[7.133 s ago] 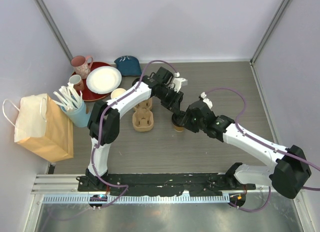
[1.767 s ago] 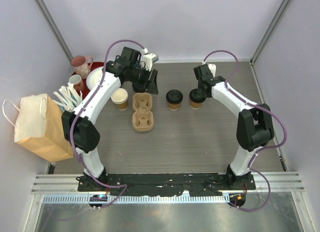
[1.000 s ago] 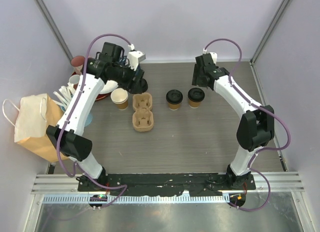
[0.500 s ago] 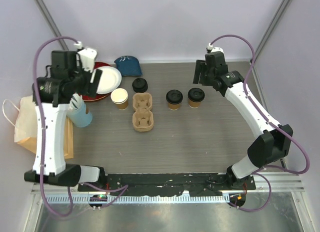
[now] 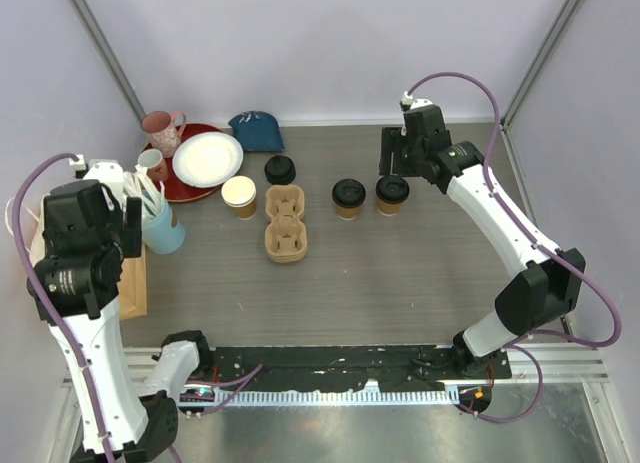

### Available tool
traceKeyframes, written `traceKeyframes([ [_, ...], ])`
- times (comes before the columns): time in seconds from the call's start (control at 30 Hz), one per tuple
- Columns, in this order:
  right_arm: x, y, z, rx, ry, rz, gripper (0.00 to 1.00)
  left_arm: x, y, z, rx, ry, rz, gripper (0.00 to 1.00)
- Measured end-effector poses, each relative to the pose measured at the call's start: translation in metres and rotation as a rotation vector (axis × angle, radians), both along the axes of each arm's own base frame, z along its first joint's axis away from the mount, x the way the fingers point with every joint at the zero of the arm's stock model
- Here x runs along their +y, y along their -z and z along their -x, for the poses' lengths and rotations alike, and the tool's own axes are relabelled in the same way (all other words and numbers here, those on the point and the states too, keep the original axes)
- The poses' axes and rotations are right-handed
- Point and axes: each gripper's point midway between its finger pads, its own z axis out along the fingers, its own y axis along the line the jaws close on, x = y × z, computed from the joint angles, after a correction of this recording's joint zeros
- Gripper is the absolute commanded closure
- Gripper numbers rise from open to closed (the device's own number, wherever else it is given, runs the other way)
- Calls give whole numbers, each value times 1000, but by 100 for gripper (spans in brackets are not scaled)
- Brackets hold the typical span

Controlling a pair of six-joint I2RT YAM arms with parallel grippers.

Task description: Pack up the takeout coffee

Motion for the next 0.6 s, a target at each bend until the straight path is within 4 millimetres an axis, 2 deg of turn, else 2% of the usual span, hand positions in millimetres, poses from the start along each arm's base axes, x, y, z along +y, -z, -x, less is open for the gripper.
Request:
traceKeyframes([
  [0.13, 4, -5, 2, -7, -18, 8, 29, 11, 18, -2, 66, -51, -30, 9],
  [0.23, 3, -5, 4, -3, -22, 17, 29, 21, 27, -16, 94, -76, -65, 13],
  [0.37, -1, -10, 9, -6, -18, 23, 29, 34, 27, -40, 81, -114, -101, 16],
  [0.47, -5, -18, 12, -25, -11, 26, 29, 46, 29, -56, 69, -143, -116, 24],
  [0.57, -7, -22, 14, -36, -7, 29, 29, 49, 28, -66, 49, -140, -111, 36],
  [0.6, -7, -22, 14, -36, -6, 31, 29, 50, 28, -68, 44, -139, -112, 46],
])
